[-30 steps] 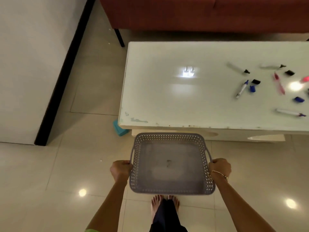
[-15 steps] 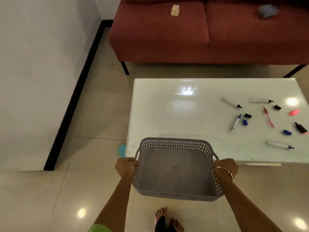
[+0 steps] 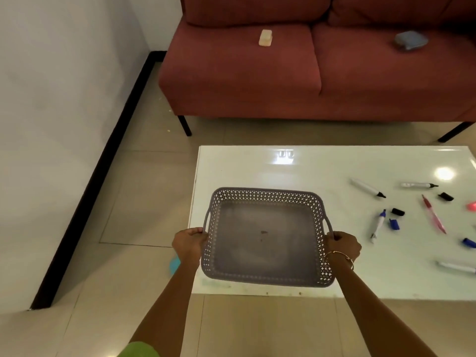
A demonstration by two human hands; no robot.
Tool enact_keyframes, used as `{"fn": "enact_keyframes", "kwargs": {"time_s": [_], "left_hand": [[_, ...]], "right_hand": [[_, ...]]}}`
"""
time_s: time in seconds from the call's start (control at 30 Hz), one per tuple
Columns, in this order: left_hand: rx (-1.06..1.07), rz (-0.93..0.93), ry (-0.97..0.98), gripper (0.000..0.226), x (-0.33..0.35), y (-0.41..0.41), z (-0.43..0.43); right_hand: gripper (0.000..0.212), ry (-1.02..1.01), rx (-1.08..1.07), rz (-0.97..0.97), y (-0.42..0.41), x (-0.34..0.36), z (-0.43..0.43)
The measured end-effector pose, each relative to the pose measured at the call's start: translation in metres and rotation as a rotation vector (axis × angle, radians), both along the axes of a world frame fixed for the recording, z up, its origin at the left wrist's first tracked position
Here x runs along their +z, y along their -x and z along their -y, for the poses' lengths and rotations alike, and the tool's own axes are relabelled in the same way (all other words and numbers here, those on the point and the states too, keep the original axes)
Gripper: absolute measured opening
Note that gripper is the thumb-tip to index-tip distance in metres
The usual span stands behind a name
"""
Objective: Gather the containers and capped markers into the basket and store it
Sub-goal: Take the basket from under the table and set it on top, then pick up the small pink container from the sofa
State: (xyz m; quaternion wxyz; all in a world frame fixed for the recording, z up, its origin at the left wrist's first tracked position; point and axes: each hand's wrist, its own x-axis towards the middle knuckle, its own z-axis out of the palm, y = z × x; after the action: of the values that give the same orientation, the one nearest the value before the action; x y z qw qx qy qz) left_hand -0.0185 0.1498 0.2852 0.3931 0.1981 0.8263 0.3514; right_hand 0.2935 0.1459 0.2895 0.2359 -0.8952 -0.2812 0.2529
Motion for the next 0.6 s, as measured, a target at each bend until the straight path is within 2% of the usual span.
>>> {"fn": "enact_keyframes", "kwargs": {"time_s": [0.07,0.27,0.4,0.43,0.5,0.53,0.6], "left_hand": [[0.000,0.004,-0.009,0.017,-0.013,0.000,-0.005],[-0.019,0.008,-0.017,0.019,-0.041,0.005,0.000],[-0.108,-0.032,-0.044,0.019,-0.044,0.008,0.006],[-0.190,-0.093,-0.033,0.026,-0.041,0.007,0.006],[-0.502,-0.337,0.034,0.050,-0.034,0.006,0.014],[-0.697,-0.491,0.064,0.062,-0.029,0.006,0.017],[-0.983,-0.770,0.025,0.070,-0.021,0.005,0.025]], "right_hand": [[0.017,-0.009,0.021,0.005,0.000,-0.015,-0.005],[0.014,-0.018,0.060,-0.013,-0.001,-0.035,-0.006],[0.018,0.011,0.080,-0.033,-0.003,-0.041,-0.007],[0.024,0.022,0.102,-0.022,-0.003,-0.040,-0.006],[0.051,0.031,0.232,0.061,0.006,-0.035,0.001],[0.063,0.018,0.353,0.150,0.013,-0.031,0.005],[0.073,-0.013,0.651,0.374,0.034,-0.021,0.015]]}}
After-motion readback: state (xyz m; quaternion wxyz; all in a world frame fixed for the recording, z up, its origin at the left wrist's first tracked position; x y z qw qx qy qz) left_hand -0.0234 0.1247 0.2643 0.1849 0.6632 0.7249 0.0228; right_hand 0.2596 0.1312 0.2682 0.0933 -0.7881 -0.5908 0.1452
